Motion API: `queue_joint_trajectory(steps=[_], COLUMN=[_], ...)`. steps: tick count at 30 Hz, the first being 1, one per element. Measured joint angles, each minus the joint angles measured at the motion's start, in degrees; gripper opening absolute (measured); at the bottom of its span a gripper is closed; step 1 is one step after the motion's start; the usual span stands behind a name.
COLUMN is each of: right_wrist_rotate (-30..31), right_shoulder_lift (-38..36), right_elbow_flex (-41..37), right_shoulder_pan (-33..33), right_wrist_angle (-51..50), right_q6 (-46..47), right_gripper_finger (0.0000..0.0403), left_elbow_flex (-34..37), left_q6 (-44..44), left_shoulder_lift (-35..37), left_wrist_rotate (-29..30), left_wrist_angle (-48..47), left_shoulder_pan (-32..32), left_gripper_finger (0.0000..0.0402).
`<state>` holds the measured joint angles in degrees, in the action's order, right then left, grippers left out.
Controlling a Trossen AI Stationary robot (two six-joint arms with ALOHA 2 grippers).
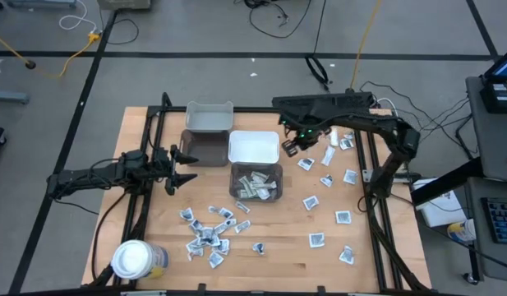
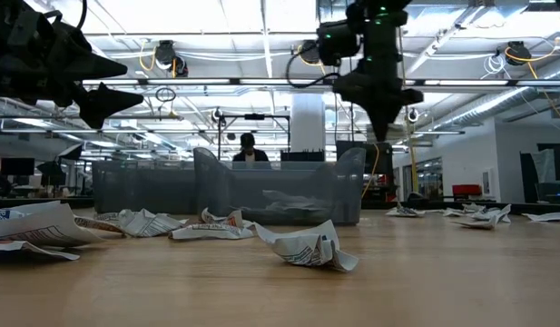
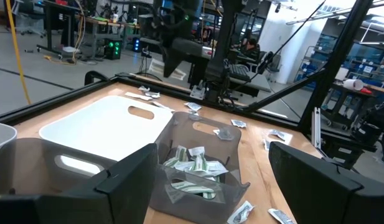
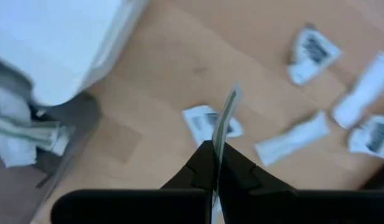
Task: Pick & Place First Aid Supplies
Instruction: Put the green bandage pack into the right black bin
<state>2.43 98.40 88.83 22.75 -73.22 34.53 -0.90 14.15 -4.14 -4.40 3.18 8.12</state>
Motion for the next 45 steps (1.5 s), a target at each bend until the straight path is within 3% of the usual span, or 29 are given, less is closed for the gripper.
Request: queue_joint_trajectory(steps=[15, 20, 27, 45], right_wrist_rotate=[-4.5, -5.8, -5.5, -5.3], right_shoulder_lift=[17.9, 21.6, 23.9, 23.8], right_elbow_flex=[24.9, 29.3, 26.0, 12.0], right_shoulder_pan=[-14.7, -19.0, -20.5, -20.6], right_wrist_angle=[-2.1, -3.0, -1.8, 13.9], right_q6=[-4.0, -5.3, -5.8, -8.5], right_gripper_finger=[0.0, 0.0, 0.0, 0.0007], left_elbow_flex=[0.0, 0.0, 0.0, 0.0], left_q6=[0.0, 0.0, 0.0, 0.0], left_shoulder_lift=[0.0, 0.0, 0.0, 0.0], left_wrist_rotate=[0.0, 0.0, 0.0, 0.0], left_wrist_angle=[0.0, 0.0, 0.0, 0.0], left_shoulder_pan=[0.0, 0.0, 0.0, 0.0], left_gripper_finger=[0.031, 0.031, 0.031, 0.031])
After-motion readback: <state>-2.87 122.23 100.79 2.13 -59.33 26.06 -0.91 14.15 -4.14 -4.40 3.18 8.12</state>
